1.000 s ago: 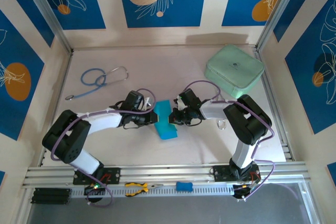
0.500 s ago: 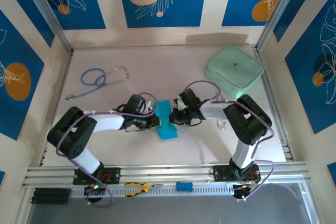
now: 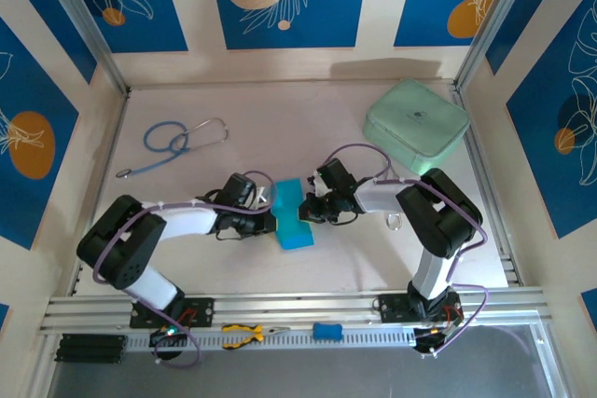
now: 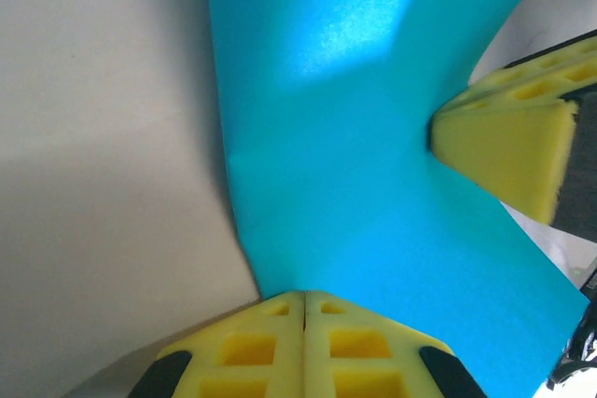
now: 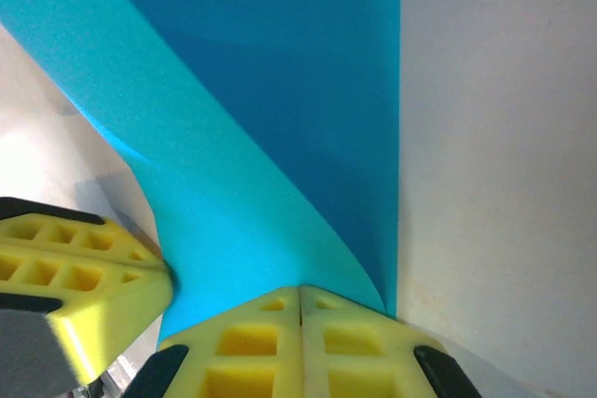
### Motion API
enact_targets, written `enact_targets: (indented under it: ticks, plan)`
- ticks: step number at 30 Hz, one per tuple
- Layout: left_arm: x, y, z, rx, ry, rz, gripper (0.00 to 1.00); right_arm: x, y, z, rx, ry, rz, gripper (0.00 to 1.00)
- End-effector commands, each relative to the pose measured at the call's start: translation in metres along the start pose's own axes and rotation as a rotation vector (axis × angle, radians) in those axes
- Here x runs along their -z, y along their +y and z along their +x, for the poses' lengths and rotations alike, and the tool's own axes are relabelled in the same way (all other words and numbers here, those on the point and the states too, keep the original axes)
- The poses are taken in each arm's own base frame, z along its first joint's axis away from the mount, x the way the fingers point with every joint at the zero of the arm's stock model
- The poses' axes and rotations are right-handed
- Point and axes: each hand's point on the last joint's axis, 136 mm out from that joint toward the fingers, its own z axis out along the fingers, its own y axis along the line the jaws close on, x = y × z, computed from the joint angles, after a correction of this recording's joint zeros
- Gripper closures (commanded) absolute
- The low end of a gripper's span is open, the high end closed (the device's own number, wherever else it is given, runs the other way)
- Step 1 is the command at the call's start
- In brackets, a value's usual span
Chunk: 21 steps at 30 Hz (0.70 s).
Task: Fold a paper plane with a square sheet of paper (pick it up from the middle)
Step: First fold the square sheet of paper in half at the center of the table.
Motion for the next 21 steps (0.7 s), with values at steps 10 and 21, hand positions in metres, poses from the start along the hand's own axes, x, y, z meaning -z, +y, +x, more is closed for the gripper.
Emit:
enact_targets:
  ticks: [10,21]
  plan:
    - [0.0,-0.047,-0.006,0.053,-0.013,0.163,1.0,-0.005,-0.044,0.032,-0.09,0.085,0.155,1.0]
    - [-0.022,0.024,0.045,0.114,0.07,0.011,1.0,-0.006,-0.045,0.034,-0.095,0.09,0.155,1.0]
